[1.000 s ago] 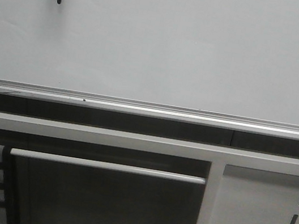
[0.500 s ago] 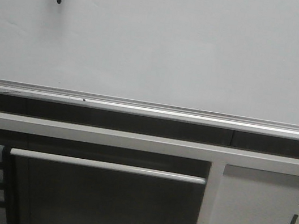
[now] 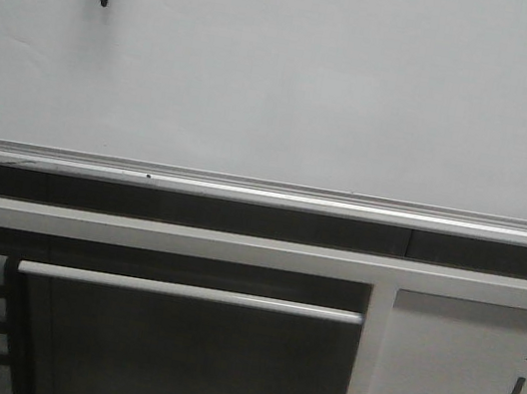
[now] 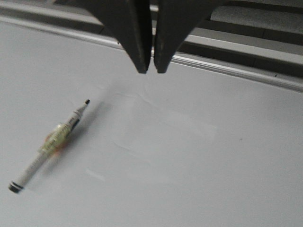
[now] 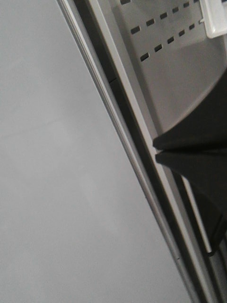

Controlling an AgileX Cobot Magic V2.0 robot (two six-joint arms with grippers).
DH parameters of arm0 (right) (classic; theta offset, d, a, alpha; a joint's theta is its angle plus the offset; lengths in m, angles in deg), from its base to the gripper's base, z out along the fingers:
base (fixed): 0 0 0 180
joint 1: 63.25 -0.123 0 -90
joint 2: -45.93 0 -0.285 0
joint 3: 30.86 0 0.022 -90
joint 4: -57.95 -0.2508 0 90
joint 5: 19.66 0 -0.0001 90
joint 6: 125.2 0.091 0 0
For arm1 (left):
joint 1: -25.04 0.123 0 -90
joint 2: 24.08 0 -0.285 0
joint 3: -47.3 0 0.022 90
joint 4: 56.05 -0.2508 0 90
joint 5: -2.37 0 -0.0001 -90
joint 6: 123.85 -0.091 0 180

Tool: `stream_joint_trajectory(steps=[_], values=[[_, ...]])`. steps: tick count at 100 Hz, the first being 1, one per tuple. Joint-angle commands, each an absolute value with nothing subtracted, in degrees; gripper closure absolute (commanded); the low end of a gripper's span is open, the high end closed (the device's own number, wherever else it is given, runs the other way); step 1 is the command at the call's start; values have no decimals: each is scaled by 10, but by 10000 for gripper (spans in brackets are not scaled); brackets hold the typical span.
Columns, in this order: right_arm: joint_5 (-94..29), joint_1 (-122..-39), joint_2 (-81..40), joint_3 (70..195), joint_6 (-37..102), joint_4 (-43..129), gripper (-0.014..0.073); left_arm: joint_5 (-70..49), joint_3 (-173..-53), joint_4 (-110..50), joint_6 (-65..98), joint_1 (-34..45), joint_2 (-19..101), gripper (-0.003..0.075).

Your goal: Write number 1 on whiteboard

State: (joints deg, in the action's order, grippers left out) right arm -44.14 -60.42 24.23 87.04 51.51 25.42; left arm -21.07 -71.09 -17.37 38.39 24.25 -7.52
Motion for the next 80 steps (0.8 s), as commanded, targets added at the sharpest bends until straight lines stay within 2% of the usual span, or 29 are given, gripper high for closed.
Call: stream_joint_trajectory(steps=[1, 19, 26, 29, 35, 41, 48, 54, 59, 80], values=[[-453, -601, 167, 947, 461, 267, 639, -241, -783, -171, 318, 244, -9, 741], [-486, -615, 87, 1024, 400, 267, 629, -252, -856, -172, 277, 194, 60, 740], [-485, -628, 80, 1033, 391, 267, 573, -252, -869, -176, 263, 176, 76, 734], [-485, -633, 79, 1036, 391, 267, 515, -251, -874, -176, 260, 171, 83, 720], [-485, -642, 75, 1037, 391, 266, 382, -244, -879, -168, 260, 162, 97, 658], [-484, -644, 74, 1037, 391, 266, 223, -230, -879, -142, 260, 157, 111, 553], [-480, -644, 73, 1037, 384, 265, 134, -218, -879, -111, 258, 157, 125, 395], [-479, -644, 73, 1037, 376, 259, 138, -213, -879, -81, 240, 157, 136, 272], [-476, -644, 73, 1037, 373, 252, 148, -210, -879, -46, 209, 157, 146, 228], [-466, -644, 73, 1037, 373, 236, 158, -207, -879, 208, -51, 157, 204, 228]])
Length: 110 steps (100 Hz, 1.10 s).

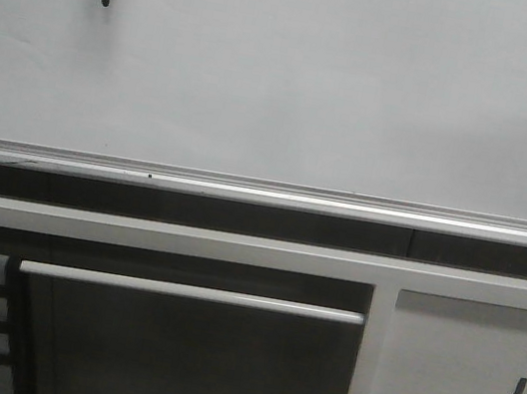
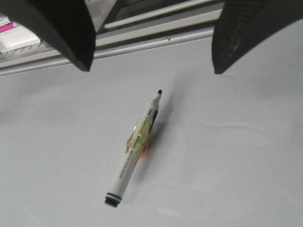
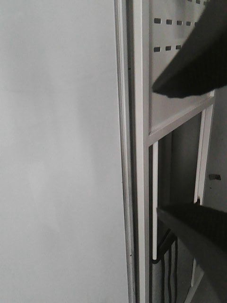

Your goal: Write number 1 on whiteboard

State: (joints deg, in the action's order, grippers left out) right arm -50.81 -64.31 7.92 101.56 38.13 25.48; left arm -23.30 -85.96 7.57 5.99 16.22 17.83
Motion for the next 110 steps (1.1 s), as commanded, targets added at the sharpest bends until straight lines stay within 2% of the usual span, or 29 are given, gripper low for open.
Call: stream_joint_trajectory(steps=[1, 16, 39, 62, 86, 110], values=[[-466, -644, 73, 1037, 373, 236, 158, -207, -879, 227, -69, 157, 209, 228], [-466, -644, 73, 1037, 373, 235, 158, -210, -879, 368, -203, 156, 266, 230], [-466, -644, 73, 1037, 373, 232, 158, -281, -894, 462, -310, 145, 331, 232], [-465, -644, 73, 1037, 373, 232, 158, -213, -943, 468, -368, 72, 384, 315], [-465, -644, 73, 1037, 373, 232, 158, -93, -989, 467, -410, -12, 436, 316], [-465, -644, 73, 1037, 373, 232, 158, -64, -1018, 467, -411, -26, 481, 318]])
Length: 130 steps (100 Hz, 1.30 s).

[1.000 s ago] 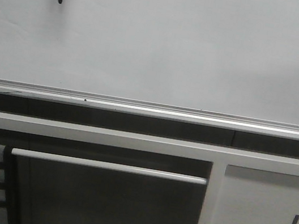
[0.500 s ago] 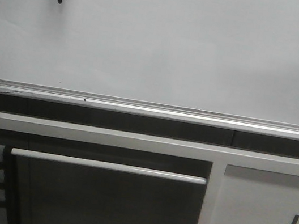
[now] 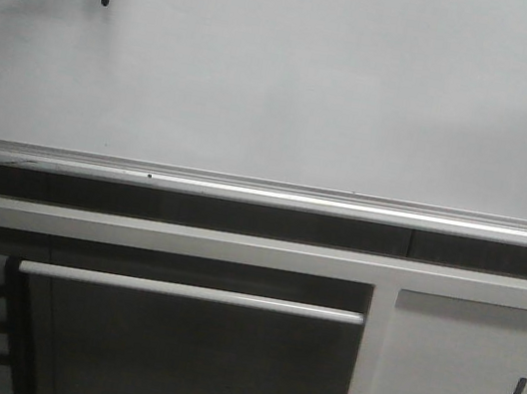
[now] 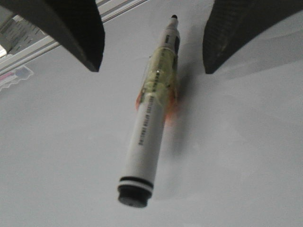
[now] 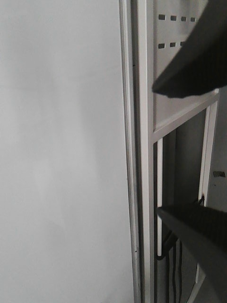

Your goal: Write number 1 on whiteboard

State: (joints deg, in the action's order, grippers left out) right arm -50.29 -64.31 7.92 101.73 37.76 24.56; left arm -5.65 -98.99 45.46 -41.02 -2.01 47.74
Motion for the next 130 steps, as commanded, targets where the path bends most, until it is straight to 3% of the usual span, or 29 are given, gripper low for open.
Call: stream_joint_trajectory(steps=[1, 31, 68, 103, 130], values=[[-465, -644, 73, 1037, 373, 232, 158, -64, -1020, 467, -411, -26, 482, 320], [-465, -644, 73, 1037, 373, 232, 158, -70, -1037, 467, -411, -26, 507, 435], [-465, -644, 73, 1037, 373, 232, 158, -73, -1037, 467, -424, -26, 515, 741], [-485, -644, 72, 1039, 370, 225, 158, -129, -1034, 423, -424, -38, 497, 741], [-634, -644, 5, 1132, 234, 129, 159, -113, -1000, 382, -423, -172, 496, 741]])
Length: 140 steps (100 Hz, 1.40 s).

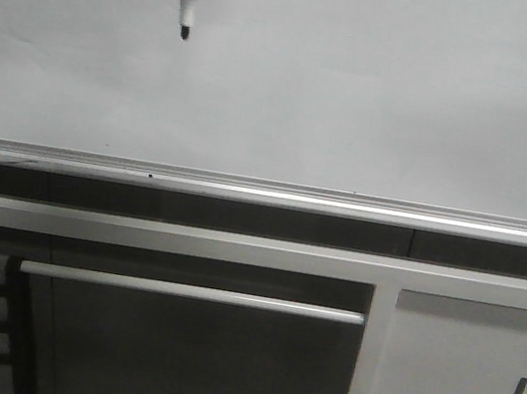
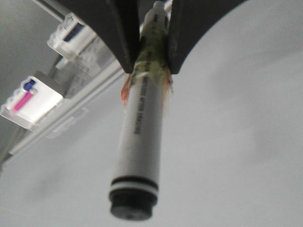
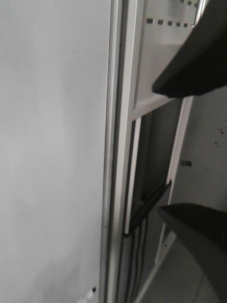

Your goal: Write number 1 on whiteboard

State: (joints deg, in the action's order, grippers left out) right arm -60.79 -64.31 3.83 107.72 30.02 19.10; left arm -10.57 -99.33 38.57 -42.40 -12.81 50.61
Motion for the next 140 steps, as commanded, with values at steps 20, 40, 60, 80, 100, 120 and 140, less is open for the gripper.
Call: stream_joint_trajectory(steps=[20, 40, 60, 80, 100, 120, 140], values=[[-784, -650, -96, 1233, 141, 45, 200, -22, -998, 358, -423, -293, 523, 741], [-856, -716, -179, 1326, 141, 51, 229, 17, -998, 355, -424, -352, 549, 741], [-869, -785, -238, 1386, 145, 80, 229, 18, -998, 356, -424, -359, 563, 741], [-877, -804, -286, 1410, 145, 82, 229, 18, -999, 356, -424, -359, 562, 741], [-892, -804, -313, 1421, 145, 82, 229, 19, -999, 356, -424, -359, 562, 741], [-892, -810, -325, 1421, 145, 82, 256, 19, -999, 355, -424, -359, 562, 741], [-886, -829, -338, 1422, 145, 83, 412, 19, -999, 355, -424, -359, 562, 741]])
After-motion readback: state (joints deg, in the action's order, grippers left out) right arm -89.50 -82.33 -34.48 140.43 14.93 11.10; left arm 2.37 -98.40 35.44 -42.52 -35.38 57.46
